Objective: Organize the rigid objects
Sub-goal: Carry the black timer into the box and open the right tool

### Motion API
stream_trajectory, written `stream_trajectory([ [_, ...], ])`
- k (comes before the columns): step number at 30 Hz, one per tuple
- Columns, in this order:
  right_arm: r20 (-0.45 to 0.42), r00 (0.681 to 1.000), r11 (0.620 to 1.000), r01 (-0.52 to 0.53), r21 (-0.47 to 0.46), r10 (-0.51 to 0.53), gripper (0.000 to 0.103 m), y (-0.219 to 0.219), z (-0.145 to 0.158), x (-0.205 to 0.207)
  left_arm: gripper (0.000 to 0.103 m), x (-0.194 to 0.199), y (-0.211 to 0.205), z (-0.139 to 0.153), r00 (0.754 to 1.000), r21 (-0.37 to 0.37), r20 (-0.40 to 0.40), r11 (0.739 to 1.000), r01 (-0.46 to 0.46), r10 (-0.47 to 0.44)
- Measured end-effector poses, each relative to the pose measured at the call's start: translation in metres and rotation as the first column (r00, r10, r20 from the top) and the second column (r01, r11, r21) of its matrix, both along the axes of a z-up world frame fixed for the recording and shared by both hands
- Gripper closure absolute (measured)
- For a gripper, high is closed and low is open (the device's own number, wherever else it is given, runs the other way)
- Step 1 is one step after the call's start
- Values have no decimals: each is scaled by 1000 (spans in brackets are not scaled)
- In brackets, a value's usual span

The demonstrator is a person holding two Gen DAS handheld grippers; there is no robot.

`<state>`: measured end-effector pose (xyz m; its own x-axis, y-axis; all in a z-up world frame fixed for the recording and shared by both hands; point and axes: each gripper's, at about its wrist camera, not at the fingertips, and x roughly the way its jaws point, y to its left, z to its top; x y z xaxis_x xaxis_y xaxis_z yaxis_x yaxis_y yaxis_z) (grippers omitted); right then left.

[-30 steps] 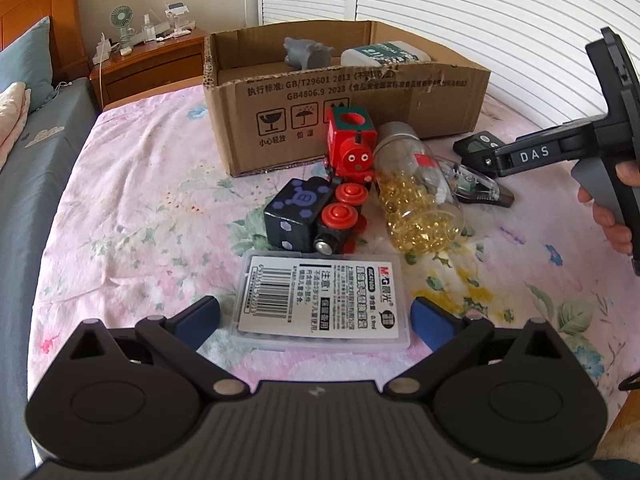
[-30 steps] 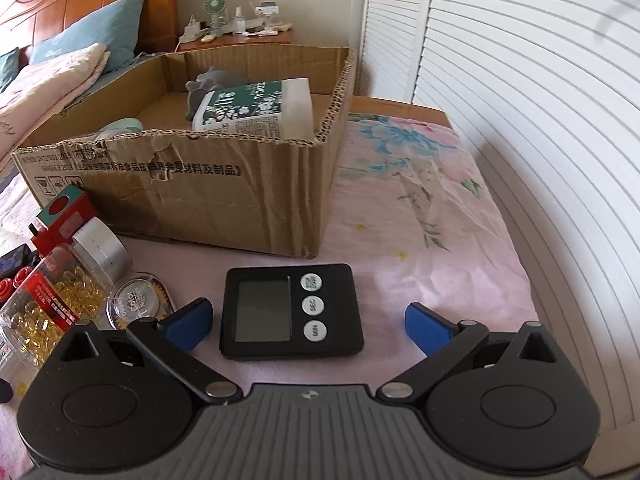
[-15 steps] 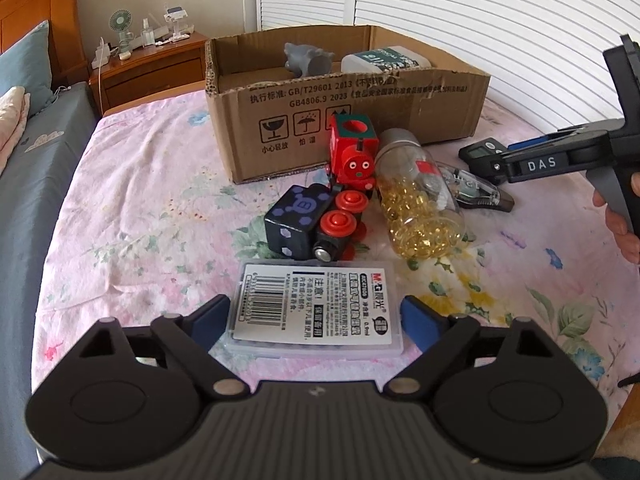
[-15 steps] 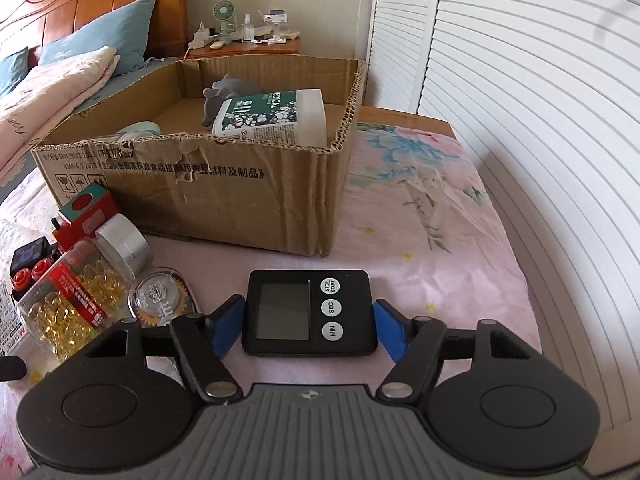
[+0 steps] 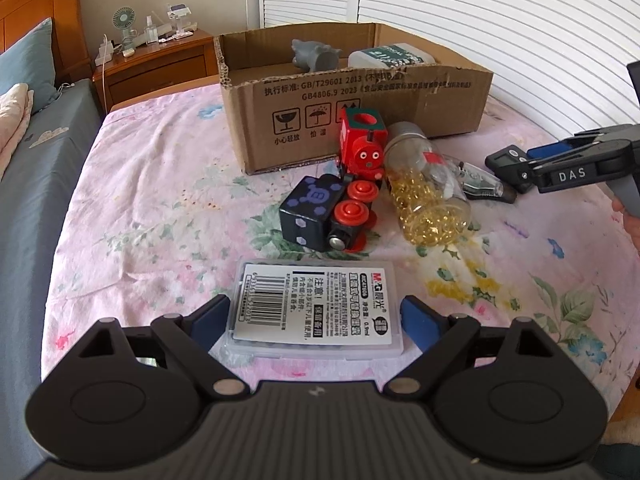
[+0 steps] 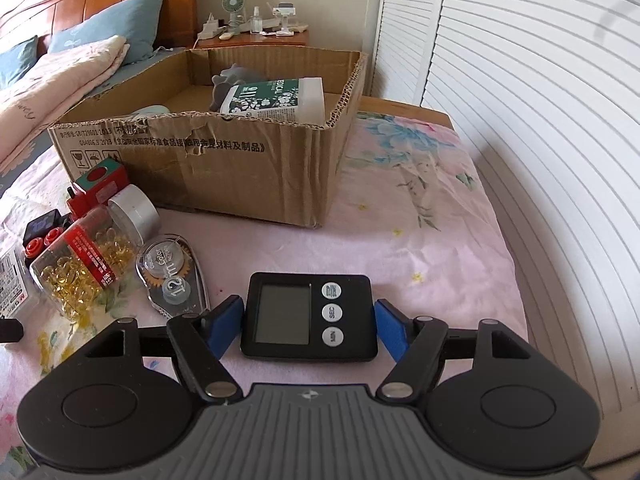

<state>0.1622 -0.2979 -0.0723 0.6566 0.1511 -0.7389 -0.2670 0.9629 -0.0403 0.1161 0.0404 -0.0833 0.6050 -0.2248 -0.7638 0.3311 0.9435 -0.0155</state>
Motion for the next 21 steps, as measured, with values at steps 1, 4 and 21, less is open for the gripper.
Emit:
stream_trajectory([
  [1, 2, 1000, 1000, -6, 0, 6, 27, 0, 0, 1, 12, 0, 0, 0, 1000, 0, 0, 1000, 0, 0],
  [4, 1, 1000, 1000, -13, 6, 13, 27, 0, -1, 3, 12, 1, -1, 0, 1000, 0, 0, 1000, -2, 2],
  [21, 2, 1000, 1000, -5, -2, 5, 29, -1, 13, -4, 13, 2, 2, 6, 1000, 10, -14, 1000, 15, -15],
])
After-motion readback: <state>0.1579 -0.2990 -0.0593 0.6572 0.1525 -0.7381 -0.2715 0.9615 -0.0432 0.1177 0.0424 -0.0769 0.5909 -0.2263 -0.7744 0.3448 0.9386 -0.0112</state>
